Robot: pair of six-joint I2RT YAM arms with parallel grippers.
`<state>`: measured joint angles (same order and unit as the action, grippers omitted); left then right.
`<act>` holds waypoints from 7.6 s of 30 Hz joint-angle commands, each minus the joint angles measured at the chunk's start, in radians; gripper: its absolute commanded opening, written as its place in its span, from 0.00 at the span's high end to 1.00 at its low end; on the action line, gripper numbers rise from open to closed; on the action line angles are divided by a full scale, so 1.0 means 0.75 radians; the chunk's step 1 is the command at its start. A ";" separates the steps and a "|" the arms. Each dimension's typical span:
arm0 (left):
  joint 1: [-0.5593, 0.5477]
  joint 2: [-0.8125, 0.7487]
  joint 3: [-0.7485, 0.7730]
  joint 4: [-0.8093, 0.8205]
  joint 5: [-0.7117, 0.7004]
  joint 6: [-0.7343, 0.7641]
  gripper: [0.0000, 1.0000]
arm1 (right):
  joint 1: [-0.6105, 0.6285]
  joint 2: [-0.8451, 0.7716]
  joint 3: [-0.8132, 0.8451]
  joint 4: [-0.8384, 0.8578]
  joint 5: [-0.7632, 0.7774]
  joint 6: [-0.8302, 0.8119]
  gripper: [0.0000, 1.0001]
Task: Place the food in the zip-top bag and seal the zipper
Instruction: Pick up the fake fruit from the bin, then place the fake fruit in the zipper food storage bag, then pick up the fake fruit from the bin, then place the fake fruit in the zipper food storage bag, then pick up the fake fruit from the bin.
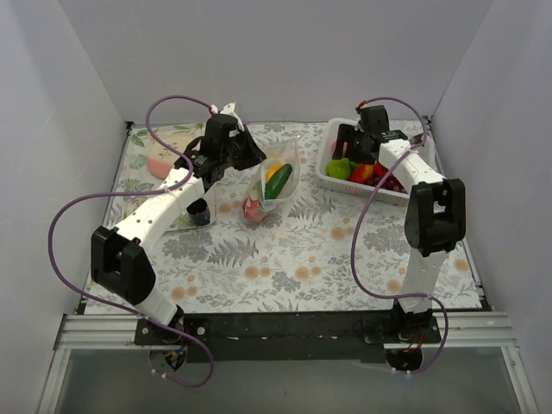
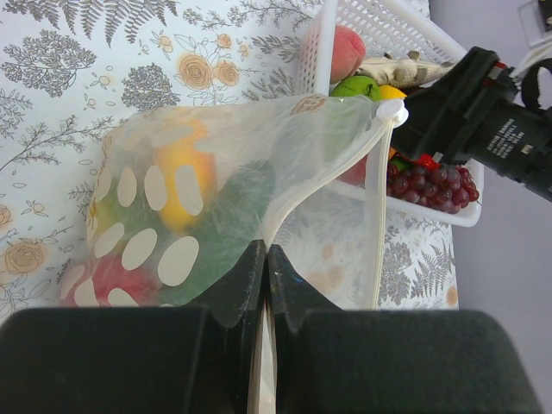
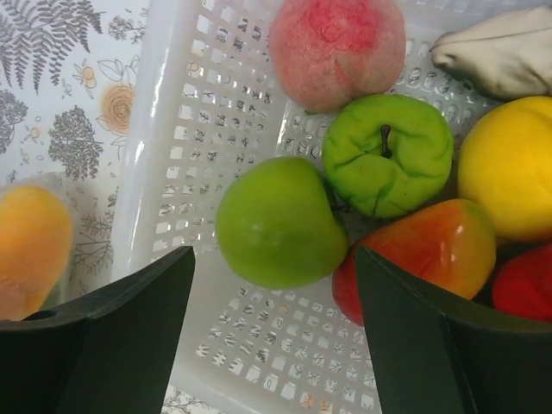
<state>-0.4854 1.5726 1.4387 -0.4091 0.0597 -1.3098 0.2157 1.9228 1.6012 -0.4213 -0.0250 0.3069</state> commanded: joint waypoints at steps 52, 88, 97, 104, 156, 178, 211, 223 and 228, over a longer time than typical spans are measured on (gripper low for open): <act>0.011 -0.019 -0.002 0.046 0.021 -0.031 1.00 | 0.070 -0.379 -0.053 -0.031 0.191 0.035 0.73; 0.015 -0.031 0.072 -0.001 -0.026 -0.017 1.00 | 0.674 -0.361 0.191 -0.121 0.256 0.063 0.20; 0.015 -0.033 0.072 0.004 -0.026 -0.019 1.00 | 0.676 -0.383 0.195 -0.113 0.248 0.037 0.04; 0.015 -0.035 0.070 0.008 -0.022 -0.019 1.00 | 0.406 -0.455 0.095 -0.191 0.322 -0.021 0.04; 0.019 -0.015 0.076 0.008 0.017 -0.025 1.00 | -0.071 -0.113 -0.043 0.048 0.150 0.071 0.82; 0.021 0.004 0.051 0.036 0.019 -0.045 1.00 | 0.348 -0.582 -0.077 0.161 0.139 0.217 0.86; 0.021 -0.021 0.047 0.038 0.029 -0.049 1.00 | 0.344 -0.604 -0.155 0.041 0.332 0.106 0.11; 0.021 -0.029 0.033 0.036 0.057 -0.035 1.00 | -0.155 -0.350 -0.129 0.018 0.166 -0.004 0.12; 0.021 -0.043 0.029 0.036 0.068 -0.037 1.00 | -0.163 -0.149 0.023 -0.009 0.183 -0.041 0.18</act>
<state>-0.4740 1.5974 1.4593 -0.4103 0.0906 -1.3422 0.0917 1.7275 1.5200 -0.4194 0.1452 0.3176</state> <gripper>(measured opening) 0.018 0.845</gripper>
